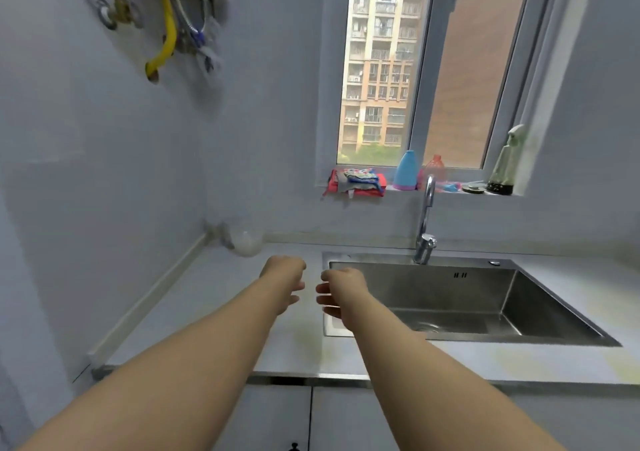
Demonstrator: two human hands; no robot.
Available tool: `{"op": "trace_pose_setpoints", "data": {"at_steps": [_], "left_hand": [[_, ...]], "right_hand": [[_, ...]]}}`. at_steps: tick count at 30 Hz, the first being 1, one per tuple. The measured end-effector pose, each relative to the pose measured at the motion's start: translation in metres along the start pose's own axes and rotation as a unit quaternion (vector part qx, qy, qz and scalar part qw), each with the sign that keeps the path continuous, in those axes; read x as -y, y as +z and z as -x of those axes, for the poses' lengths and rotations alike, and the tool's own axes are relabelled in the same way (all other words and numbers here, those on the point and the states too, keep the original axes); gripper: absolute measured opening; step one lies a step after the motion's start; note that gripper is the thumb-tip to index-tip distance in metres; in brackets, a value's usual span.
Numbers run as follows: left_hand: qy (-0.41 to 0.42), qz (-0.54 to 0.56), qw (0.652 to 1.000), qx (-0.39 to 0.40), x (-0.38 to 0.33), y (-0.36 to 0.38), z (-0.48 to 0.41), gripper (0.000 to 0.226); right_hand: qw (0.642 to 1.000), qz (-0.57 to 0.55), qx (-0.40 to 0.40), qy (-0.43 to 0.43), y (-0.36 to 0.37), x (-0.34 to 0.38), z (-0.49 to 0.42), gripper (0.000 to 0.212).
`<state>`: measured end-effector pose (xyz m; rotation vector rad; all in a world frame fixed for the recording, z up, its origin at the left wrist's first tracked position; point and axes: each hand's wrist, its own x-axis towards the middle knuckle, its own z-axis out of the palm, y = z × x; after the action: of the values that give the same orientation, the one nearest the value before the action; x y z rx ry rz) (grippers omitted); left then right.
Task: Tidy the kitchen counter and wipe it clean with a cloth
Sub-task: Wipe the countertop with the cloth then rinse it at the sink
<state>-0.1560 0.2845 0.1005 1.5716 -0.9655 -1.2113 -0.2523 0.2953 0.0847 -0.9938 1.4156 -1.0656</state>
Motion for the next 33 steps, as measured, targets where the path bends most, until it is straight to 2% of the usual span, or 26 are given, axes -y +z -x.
{"op": "trace_pose_setpoints", "data": {"at_steps": [4,7,12,16,25,33], "left_hand": [[0.036,0.026,0.999,0.027,-0.014,0.06,0.022,0.028],[0.046,0.001,0.998,0.04,-0.013,0.107,0.031,0.03],[0.046,-0.005,0.998,0.039,-0.011,0.16,0.033,0.01],[0.054,-0.023,0.998,0.03,-0.02,0.182,0.02,0.011],[0.073,-0.024,0.996,0.05,-0.062,0.216,-0.056,0.01],[0.054,0.004,0.996,0.072,-0.108,0.229,-0.198,0.014]], "right_hand": [[1.0,0.018,-0.005,-0.025,-0.058,0.007,0.01,0.011],[0.999,0.038,-0.015,-0.034,-0.105,0.002,0.013,0.023],[0.998,0.055,-0.029,-0.022,-0.166,-0.007,0.0,0.014],[0.997,0.053,-0.047,-0.017,-0.196,-0.003,-0.021,0.013],[0.996,0.051,-0.07,-0.036,-0.216,0.03,-0.1,0.02],[0.994,0.067,-0.073,-0.039,-0.179,0.082,-0.232,0.019]]}}
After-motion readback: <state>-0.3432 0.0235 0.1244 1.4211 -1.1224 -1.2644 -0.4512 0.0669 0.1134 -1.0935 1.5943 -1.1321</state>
